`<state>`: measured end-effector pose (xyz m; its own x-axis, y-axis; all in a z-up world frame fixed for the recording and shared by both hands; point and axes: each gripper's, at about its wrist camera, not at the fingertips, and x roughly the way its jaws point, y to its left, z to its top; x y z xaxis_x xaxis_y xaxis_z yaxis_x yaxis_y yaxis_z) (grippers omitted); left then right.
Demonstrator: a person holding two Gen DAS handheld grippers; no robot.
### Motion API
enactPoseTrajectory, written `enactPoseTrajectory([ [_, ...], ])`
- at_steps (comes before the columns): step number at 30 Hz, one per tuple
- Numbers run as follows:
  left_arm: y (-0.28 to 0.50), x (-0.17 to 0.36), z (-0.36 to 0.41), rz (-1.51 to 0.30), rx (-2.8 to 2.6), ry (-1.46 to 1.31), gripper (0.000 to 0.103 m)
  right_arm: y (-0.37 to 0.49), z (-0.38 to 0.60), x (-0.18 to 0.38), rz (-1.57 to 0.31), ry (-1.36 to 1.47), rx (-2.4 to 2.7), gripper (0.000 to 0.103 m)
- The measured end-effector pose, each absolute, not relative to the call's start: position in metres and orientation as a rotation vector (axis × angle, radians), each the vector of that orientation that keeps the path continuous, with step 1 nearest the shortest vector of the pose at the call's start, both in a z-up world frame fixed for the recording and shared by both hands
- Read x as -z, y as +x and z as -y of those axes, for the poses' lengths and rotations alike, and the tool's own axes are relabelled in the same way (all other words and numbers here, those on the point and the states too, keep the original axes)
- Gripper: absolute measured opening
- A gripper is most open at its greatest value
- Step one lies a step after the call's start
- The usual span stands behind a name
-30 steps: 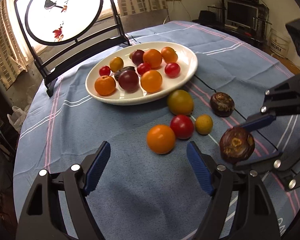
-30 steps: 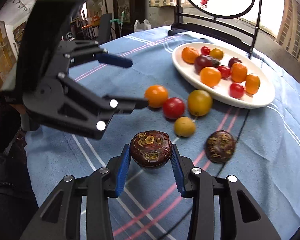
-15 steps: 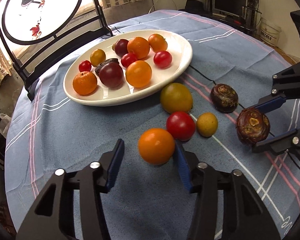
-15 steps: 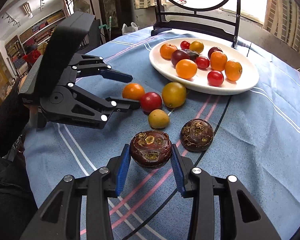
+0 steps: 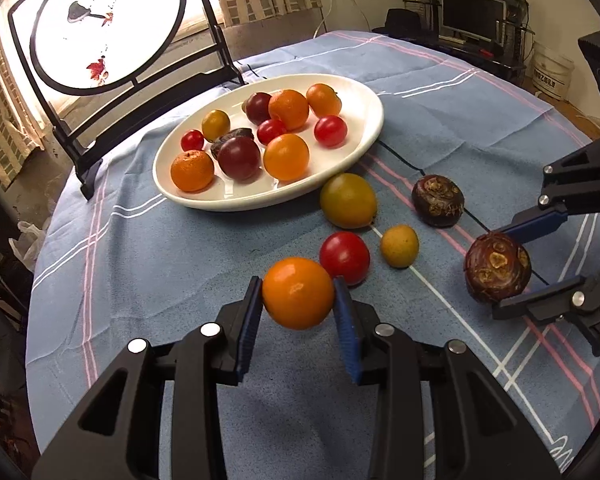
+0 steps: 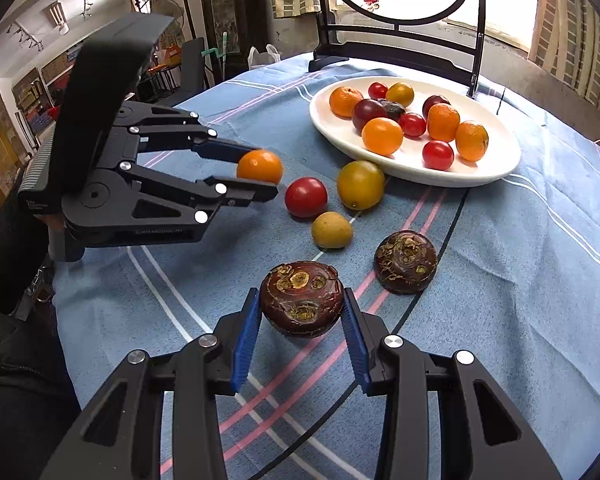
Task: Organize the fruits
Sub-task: 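Carry the orange and brown fruit onto the plate and open both grippers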
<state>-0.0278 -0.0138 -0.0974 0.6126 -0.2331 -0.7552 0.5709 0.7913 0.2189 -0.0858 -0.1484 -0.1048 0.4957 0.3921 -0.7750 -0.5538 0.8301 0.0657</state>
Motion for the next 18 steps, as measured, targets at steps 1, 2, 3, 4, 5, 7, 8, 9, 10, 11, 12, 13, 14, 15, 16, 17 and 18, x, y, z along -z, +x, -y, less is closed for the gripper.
enactPoseTrajectory([
  [1,-0.03,0.095,0.013,-0.772,0.462,0.469,0.035,-0.088,0.147,0.105,-0.879,-0.203,-0.58,0.04],
  [2,-0.032,0.092,0.012,-0.762,0.44,0.458,0.035,-0.089,0.145,0.105,-0.876,-0.199,-0.583,0.04],
  [3,-0.034,0.09,0.011,-0.754,0.417,0.441,0.035,-0.091,0.144,0.105,-0.874,-0.194,-0.585,0.04],
  [4,-0.035,0.088,0.009,-0.752,0.398,0.422,0.035,-0.092,0.143,0.106,-0.874,-0.191,-0.584,0.04],
  [5,-0.036,0.087,0.007,-0.753,0.382,0.403,0.035,-0.092,0.141,0.107,-0.877,-0.189,-0.584,0.04],
  [7,-0.037,0.087,0.006,-0.756,0.353,0.377,0.035,-0.093,0.139,0.108,-0.885,-0.193,-0.586,0.04],
  [8,-0.037,0.087,0.005,-0.76,0.342,0.365,0.035,-0.094,0.137,0.108,-0.885,-0.201,-0.581,0.04],
  [9,-0.036,0.087,0.005,-0.766,0.335,0.353,0.035,-0.094,0.136,0.107,-0.883,-0.203,-0.579,0.04],
  [10,-0.036,0.086,0.004,-0.771,0.331,0.343,0.035,-0.094,0.136,0.105,-0.877,-0.202,-0.576,0.04],
  [11,-0.034,0.085,0.004,-0.771,0.328,0.339,0.035,-0.094,0.136,0.102,-0.864,-0.206,-0.57,0.04],
  [12,-0.034,0.083,0.004,-0.764,0.323,0.338,0.035,-0.093,0.137,0.098,-0.852,-0.211,-0.566,0.04],
  [13,-0.033,0.08,0.005,-0.756,0.318,0.335,0.035,-0.092,0.139,0.093,-0.84,-0.212,-0.564,0.04],
  [14,-0.031,0.076,0.006,-0.75,0.317,0.33,0.035,-0.09,0.141,0.087,-0.824,-0.21,-0.555,0.04],
  [15,-0.029,0.072,0.007,-0.744,0.317,0.324,0.035,-0.087,0.143,0.081,-0.808,-0.208,-0.547,0.04],
  [16,-0.028,0.068,0.008,-0.734,0.314,0.318,0.035,-0.084,0.145,0.076,-0.793,-0.206,-0.542,0.04],
  [17,-0.026,0.064,0.009,-0.723,0.312,0.315,0.035,-0.08,0.148,0.07,-0.777,-0.202,-0.533,0.04],
  [18,-0.023,0.06,0.01,-0.715,0.314,0.311,0.035,-0.077,0.151,0.065,-0.763,-0.198,-0.525,0.04],
])
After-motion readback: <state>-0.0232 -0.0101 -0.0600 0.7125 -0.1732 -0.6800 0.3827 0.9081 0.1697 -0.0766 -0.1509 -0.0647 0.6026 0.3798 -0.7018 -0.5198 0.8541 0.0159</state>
